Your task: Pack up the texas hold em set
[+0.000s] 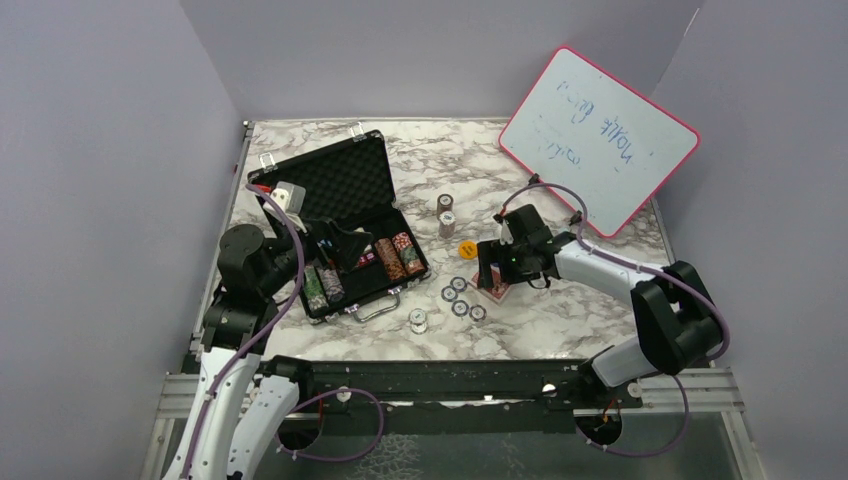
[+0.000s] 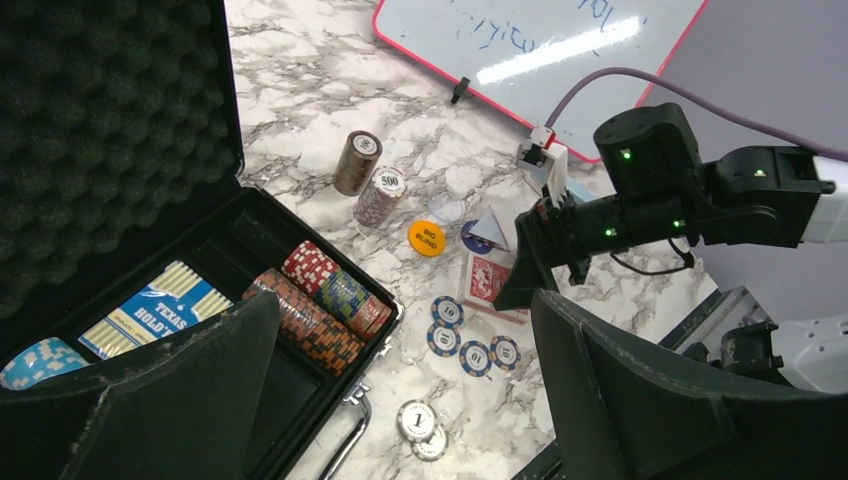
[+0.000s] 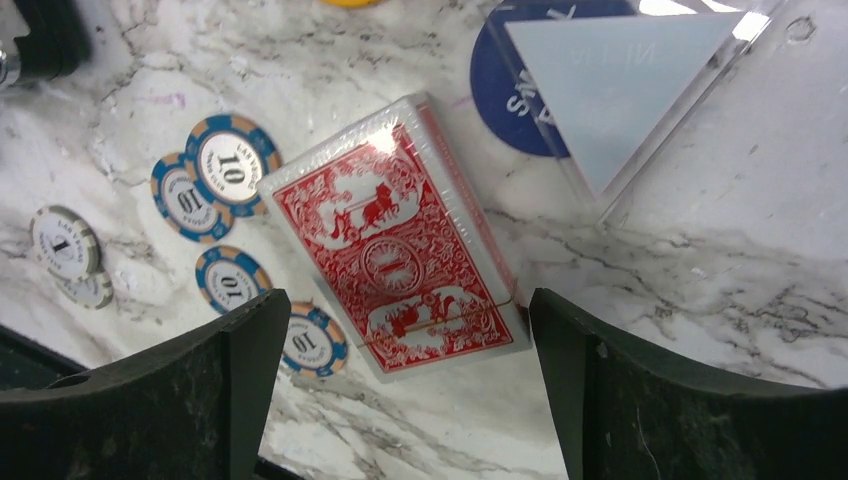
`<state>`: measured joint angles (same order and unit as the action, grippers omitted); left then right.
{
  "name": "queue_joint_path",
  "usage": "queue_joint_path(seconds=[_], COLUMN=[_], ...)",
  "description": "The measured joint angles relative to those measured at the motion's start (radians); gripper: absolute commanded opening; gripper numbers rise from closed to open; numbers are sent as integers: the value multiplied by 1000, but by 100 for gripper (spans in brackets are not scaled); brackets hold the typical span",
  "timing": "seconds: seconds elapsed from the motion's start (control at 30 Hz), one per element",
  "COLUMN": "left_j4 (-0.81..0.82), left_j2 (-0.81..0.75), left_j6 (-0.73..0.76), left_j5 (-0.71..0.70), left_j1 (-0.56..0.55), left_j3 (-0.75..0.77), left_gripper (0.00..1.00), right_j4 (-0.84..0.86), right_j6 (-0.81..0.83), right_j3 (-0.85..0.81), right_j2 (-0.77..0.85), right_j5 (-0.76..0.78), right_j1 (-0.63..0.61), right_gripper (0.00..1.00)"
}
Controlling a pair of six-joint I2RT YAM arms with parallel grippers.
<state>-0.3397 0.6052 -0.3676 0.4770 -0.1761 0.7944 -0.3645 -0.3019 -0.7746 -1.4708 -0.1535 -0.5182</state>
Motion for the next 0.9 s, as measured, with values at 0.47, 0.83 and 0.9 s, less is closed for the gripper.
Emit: queue_joint_path(seconds=[0.47,0.83,0.9], left_j4=[0,0,0], left_j2=[77,114,121], left_j6=[-22,-61,-71], left_j5=[-35,-39,-39], left_j1=[0,0,0], left_j3=[29,29,29], left_gripper=[99,99,99], right_j4=[-55,-129,-142], right_j6=[-14,-18,-11], right_j3=[6,-101,-125], right_j2=[23,-102,-121], right_j5=[92,202,209], right_j1=[-92,-157,-158], right_gripper=[87,58,54])
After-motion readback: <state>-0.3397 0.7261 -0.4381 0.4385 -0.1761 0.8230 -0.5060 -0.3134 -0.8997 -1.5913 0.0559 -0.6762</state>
